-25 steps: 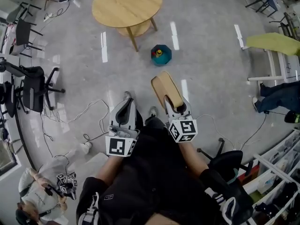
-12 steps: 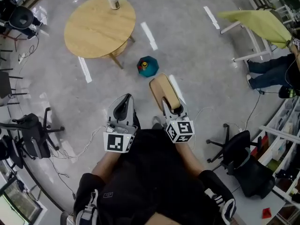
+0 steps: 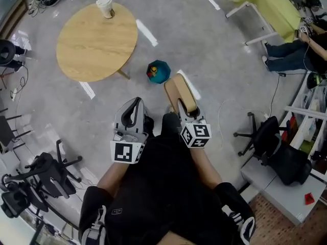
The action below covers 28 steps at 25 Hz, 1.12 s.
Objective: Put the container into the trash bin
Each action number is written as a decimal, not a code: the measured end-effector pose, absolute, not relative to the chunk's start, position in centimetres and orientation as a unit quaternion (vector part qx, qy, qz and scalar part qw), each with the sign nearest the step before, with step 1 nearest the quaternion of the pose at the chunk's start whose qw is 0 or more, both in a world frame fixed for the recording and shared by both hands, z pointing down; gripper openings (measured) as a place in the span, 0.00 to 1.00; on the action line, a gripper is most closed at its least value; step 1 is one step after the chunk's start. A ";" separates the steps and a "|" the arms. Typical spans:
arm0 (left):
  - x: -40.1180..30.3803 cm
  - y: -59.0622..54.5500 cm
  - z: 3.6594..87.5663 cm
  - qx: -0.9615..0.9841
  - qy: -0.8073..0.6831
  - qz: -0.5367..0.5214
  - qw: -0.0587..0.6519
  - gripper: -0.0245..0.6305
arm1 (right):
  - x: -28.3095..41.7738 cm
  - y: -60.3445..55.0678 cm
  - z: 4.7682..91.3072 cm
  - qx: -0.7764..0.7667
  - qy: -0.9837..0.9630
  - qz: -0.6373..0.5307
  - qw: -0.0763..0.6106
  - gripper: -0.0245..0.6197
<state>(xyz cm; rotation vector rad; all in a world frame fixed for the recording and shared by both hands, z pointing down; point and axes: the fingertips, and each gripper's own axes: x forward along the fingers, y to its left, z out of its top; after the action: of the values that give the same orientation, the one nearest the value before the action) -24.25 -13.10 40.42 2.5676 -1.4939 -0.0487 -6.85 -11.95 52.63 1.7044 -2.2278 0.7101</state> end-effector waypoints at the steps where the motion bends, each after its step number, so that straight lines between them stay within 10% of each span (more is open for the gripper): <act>1: -24.2 -13.5 40.4 0.864 -0.496 -0.016 0.087 0.06 | -6.7 -12.3 52.9 0.589 -0.759 0.247 0.125 0.34; 28: -21.0 -29.5 48.7 0.864 -0.482 0.021 0.146 0.06 | -3.7 -27.6 82.5 0.576 -0.642 0.409 0.298 0.35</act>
<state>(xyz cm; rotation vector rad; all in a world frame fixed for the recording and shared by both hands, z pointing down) -21.05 -29.46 48.71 2.4878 -1.3879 0.0616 -3.74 -27.64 82.54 1.5311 -1.7064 1.0864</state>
